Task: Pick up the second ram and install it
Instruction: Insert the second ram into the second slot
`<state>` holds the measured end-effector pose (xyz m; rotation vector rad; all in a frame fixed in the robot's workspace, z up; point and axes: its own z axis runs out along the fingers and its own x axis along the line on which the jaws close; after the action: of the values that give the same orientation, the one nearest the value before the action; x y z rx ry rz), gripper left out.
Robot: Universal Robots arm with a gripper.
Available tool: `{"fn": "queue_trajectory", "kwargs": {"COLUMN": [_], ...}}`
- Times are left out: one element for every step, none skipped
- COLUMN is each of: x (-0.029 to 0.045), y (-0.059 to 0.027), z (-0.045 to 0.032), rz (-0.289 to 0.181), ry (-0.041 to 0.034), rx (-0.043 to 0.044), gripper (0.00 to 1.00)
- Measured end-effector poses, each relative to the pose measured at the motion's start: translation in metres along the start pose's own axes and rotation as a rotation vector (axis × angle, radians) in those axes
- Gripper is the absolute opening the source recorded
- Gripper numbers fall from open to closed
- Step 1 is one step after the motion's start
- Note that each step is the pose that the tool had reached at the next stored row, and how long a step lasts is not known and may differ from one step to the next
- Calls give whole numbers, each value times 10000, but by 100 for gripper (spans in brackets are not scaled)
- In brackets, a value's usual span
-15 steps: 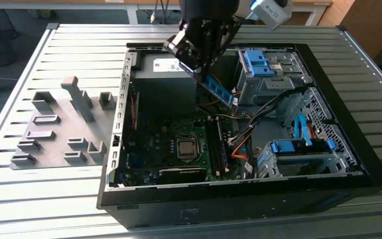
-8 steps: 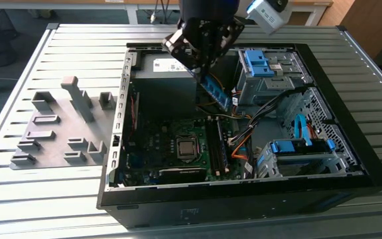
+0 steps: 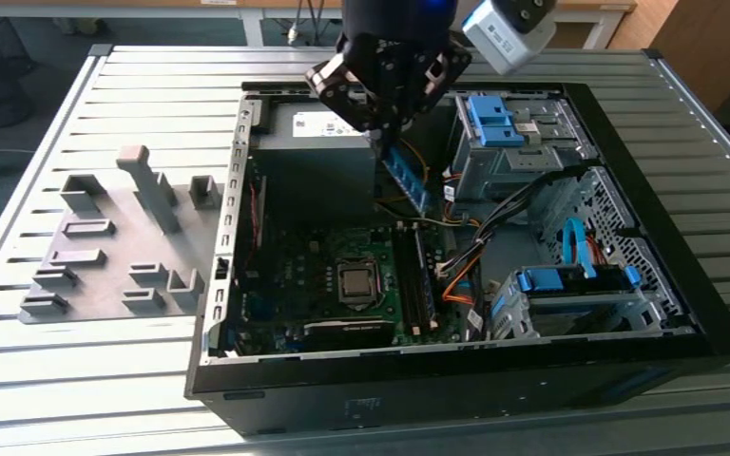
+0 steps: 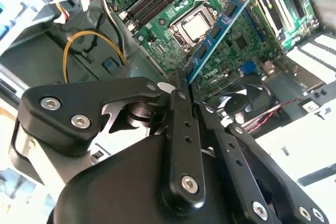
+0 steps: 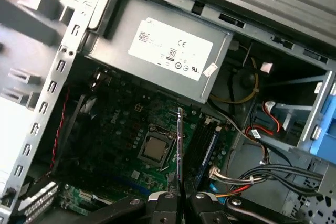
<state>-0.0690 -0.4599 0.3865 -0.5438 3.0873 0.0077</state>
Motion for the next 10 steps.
{"fn": "queue_trajectory", "kwargs": {"x": [0, 0, 0, 0, 0, 0, 0, 0, 0, 0], "y": [0, 0, 0, 0, 0, 0, 0, 0, 0, 0], "z": [1, 2, 3, 3, 3, 3, 3, 4, 4, 5], "rz": [168, 328, 487, 578, 588, 589, 589, 590, 608, 725], "ry": [0, 0, 0, -1, 0, -1, 0, -1, -1, -1], "rx": [2, 4, 6, 7, 7, 7, 8, 7, 7, 9], "gripper": [14, 14, 14, 14, 14, 14, 14, 14, 14, 14]}}
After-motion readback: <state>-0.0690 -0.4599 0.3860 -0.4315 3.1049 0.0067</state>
